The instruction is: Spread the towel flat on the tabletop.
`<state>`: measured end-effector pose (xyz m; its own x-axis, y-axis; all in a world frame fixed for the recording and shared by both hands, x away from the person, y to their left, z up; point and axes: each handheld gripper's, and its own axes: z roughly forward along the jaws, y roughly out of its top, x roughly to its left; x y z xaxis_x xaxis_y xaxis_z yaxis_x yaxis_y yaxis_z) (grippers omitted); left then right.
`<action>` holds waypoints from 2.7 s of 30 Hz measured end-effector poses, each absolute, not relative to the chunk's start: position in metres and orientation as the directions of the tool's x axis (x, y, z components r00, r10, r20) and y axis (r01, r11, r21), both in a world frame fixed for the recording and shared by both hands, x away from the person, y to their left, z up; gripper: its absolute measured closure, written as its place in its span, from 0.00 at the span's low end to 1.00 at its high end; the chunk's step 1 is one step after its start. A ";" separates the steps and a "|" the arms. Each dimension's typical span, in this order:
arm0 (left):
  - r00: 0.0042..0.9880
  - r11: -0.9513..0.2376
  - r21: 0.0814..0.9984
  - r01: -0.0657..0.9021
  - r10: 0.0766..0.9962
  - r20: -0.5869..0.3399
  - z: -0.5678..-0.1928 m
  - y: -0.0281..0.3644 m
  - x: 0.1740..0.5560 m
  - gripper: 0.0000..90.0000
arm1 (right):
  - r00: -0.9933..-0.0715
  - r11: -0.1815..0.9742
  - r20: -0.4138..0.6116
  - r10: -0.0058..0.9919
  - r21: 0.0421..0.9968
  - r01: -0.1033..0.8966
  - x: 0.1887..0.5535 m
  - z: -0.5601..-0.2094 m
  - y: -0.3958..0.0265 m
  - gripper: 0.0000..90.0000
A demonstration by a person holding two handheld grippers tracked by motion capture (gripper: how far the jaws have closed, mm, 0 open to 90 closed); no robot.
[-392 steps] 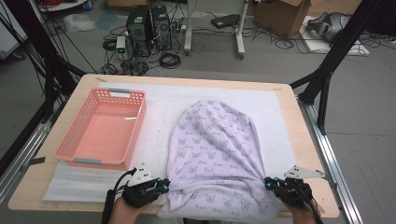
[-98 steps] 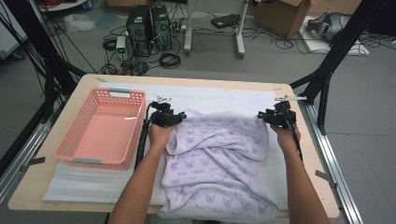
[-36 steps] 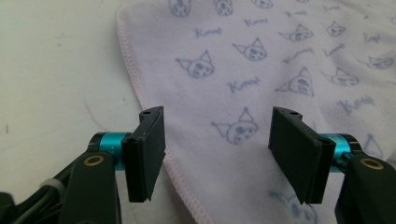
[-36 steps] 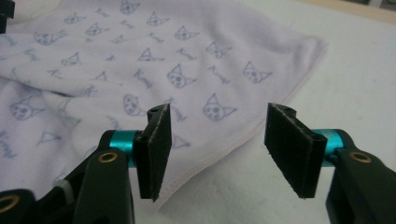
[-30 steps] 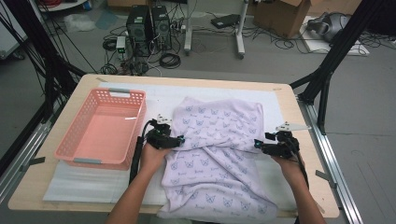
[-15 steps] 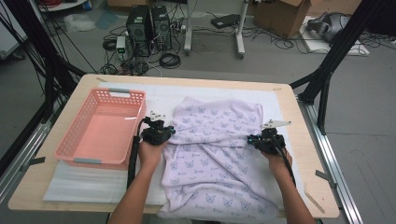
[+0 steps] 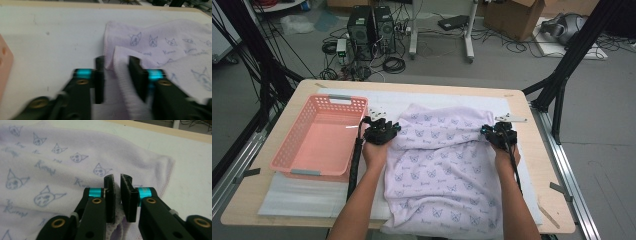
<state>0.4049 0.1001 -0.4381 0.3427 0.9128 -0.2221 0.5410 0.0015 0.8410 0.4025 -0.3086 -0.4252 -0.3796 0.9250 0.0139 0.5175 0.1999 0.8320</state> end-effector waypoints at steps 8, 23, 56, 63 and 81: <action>0.416 -0.058 0.861 0.505 0.890 -0.185 -0.425 0.096 0.382 0.49 | -0.391 0.183 0.034 0.920 0.843 0.505 0.392 -0.416 -0.319 0.71; 0.508 -0.148 0.844 0.515 0.846 -0.163 -0.434 0.102 0.344 0.48 | -0.533 0.191 0.112 0.838 0.856 0.481 0.348 -0.404 -0.330 0.67; 0.381 -0.136 0.829 0.543 0.919 -0.099 -0.438 0.102 0.363 0.96 | -0.358 0.203 0.018 0.934 0.796 0.570 0.349 -0.443 -0.333 0.95; 0.422 -0.144 0.838 0.526 0.900 -0.110 -0.434 0.097 0.370 0.85 | -0.356 0.195 0.028 0.934 0.795 0.574 0.355 -0.444 -0.332 0.93; 0.565 -0.220 0.822 0.525 0.812 -0.143 -0.443 0.114 0.307 0.38 | -0.484 0.230 0.064 0.873 0.820 0.525 0.308 -0.430 -0.348 0.55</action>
